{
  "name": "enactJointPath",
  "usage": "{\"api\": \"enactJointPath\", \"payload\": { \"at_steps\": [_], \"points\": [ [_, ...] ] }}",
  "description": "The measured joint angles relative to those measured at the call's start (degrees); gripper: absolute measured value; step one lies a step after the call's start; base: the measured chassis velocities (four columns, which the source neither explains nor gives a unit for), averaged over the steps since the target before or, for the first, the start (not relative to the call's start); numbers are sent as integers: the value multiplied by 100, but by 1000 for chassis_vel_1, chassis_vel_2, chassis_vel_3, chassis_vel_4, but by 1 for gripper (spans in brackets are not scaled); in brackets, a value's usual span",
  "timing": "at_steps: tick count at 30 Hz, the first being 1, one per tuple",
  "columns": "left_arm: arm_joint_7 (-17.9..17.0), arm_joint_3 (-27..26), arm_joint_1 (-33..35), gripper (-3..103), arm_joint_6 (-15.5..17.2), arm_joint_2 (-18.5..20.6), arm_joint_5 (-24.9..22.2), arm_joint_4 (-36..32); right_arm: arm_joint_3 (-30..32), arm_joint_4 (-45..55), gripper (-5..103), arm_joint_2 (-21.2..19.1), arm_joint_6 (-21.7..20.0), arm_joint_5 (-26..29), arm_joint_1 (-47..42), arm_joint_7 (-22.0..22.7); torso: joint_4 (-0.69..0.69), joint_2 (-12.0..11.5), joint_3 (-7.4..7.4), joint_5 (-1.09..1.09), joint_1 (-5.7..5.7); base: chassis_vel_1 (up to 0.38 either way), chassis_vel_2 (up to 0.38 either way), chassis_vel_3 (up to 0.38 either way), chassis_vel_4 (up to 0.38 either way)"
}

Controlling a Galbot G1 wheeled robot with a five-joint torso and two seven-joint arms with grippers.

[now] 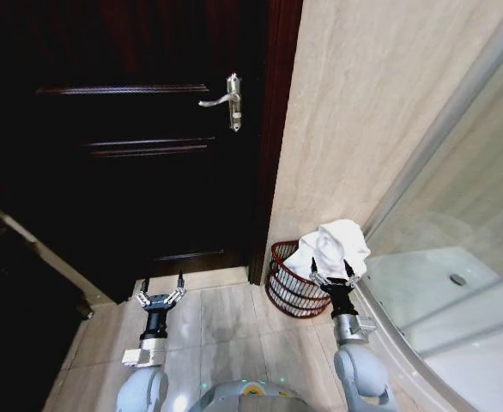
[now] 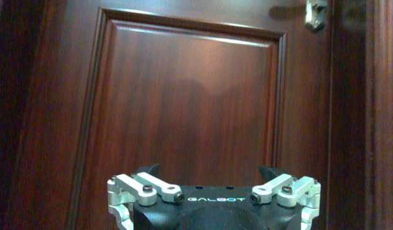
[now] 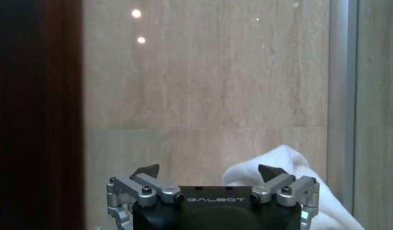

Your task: Discard the used towel into the hamper.

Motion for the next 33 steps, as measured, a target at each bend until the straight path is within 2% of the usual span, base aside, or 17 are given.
{"api": "enactJointPath", "payload": {
  "at_steps": [4,5,8,9,13,18,24,27,33],
  "points": [
    [-1,7,13,100,-85,-38,-2,130,84,31,100,-64,-523,-37,342,248,-1,1,0,0,-1,-74,50,53,-29],
    [-1,7,13,100,-85,-38,-2,130,84,31,100,-64,-523,-37,342,248,-1,1,0,0,-1,0,0,0,0],
    [-5,-15,108,100,-110,-60,-6,54,138,26,100,-325,-1165,45,769,655,0,4,-3,0,-5,21,-13,-13,13],
    [-5,-15,108,100,-110,-60,-6,54,138,26,100,-325,-1165,45,769,655,0,4,-3,0,-5,62,-38,-40,38],
    [-13,-117,164,100,-115,-32,-84,-24,197,-128,100,-601,-1686,289,1212,1014,0,6,-3,0,-6,15,-12,-16,10],
    [-53,-152,191,100,-115,-33,-91,-71,244,-270,100,-661,-1895,555,1491,1141,1,5,-1,0,-4,0,0,0,0],
    [-137,-186,234,100,-99,-88,-92,-185,363,-527,100,-756,-1914,698,1673,1152,0,5,-1,1,-4,0,0,0,0],
    [-152,-195,240,100,-100,-106,-85,-185,418,-805,100,-939,-2002,890,1932,1057,0,5,-1,1,-4,0,0,0,0],
    [-153,-195,239,100,-101,-92,-81,-185,419,-945,100,-1038,-2227,1068,2027,939,0,5,0,0,-3,0,0,0,0]
  ]
}}
